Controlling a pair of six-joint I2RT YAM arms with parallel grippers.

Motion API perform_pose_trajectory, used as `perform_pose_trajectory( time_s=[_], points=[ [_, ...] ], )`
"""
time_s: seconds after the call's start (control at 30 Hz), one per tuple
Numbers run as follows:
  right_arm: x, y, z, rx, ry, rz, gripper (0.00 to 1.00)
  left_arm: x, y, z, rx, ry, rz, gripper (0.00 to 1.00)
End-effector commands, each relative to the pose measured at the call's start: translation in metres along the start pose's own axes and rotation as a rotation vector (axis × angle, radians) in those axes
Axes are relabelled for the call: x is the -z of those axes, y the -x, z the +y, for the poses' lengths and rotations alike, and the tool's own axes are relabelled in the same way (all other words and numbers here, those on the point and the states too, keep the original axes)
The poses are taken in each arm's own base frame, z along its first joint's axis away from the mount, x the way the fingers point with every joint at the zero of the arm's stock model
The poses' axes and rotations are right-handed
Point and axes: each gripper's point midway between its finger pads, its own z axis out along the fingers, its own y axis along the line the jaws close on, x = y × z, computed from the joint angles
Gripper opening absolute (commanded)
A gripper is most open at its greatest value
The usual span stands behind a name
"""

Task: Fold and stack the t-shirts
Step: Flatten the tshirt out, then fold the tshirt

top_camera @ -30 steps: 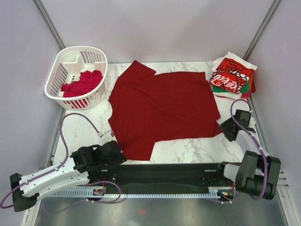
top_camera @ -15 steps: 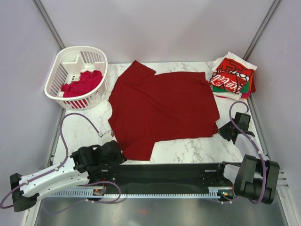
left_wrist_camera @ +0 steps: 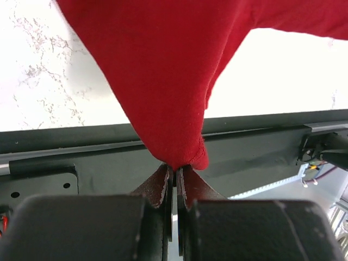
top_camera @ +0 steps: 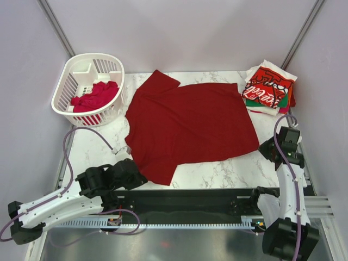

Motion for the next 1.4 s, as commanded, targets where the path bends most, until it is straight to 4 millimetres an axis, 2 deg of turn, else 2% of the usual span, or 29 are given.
perform_pose_trajectory(
  time_s=[0.0,0.1,0.2,0.37,0.67,0.8,0.87,0.93,1.07,1.1,1.17,1.2,1.23,1.27,1.37],
  points=[
    [0.025,-0.019,-0.013,-0.043,-0.049,0.047,0.0,0.017,0.005,-0.008,0.01,-0.018,0.006,0.02],
    [0.031,-0.026,-0.018,-0.054,-0.064,0.066,0.0,0.028,0.006,-0.01,0.018,-0.019,0.017,0.02],
    [0.031,-0.03,-0.013,-0.037,-0.039,0.087,0.0,0.051,0.013,-0.012,0.033,-0.04,0.013,0.02],
    [0.035,-0.032,-0.006,-0.006,-0.017,0.113,0.0,0.068,0.011,0.008,0.044,0.023,0.028,0.02],
    [0.052,-0.027,-0.002,0.058,-0.017,0.072,0.0,0.094,0.014,0.021,0.076,0.024,0.031,0.02],
    [0.054,-0.01,0.012,0.064,0.012,0.023,0.0,0.101,0.03,0.013,0.033,0.021,-0.029,0.02],
    [0.055,0.005,0.027,0.067,0.046,-0.003,0.0,0.098,0.042,0.002,-0.047,0.032,-0.07,0.02],
    [0.049,0.015,0.04,0.051,0.071,-0.008,0.0,0.101,0.059,-0.022,-0.113,-0.005,-0.125,0.02],
    [0.04,0.039,0.068,0.02,0.132,-0.033,0.0,0.092,0.086,-0.052,-0.394,0.09,-0.169,0.02],
    [0.037,0.043,0.071,0.018,0.13,-0.038,0.0,0.084,0.091,-0.065,-0.455,0.124,-0.156,0.02],
    [0.028,0.056,0.079,0.017,0.125,-0.05,0.0,0.068,0.103,-0.079,-0.573,0.136,-0.128,0.02],
    [0.024,0.059,0.081,0.021,0.126,-0.054,0.0,0.053,0.107,-0.086,-0.604,0.141,-0.09,0.02],
    [0.015,0.063,0.082,0.02,0.115,-0.05,0.0,0.043,0.113,-0.086,-0.564,0.101,-0.029,0.02],
    [0.013,0.067,0.086,0.023,0.117,-0.056,0.0,0.035,0.125,-0.092,-0.607,0.057,-0.037,0.02],
    [-0.005,0.073,0.091,0.032,0.11,-0.046,0.0,0.01,0.152,-0.078,-0.572,0.054,0.01,0.02]
  ],
)
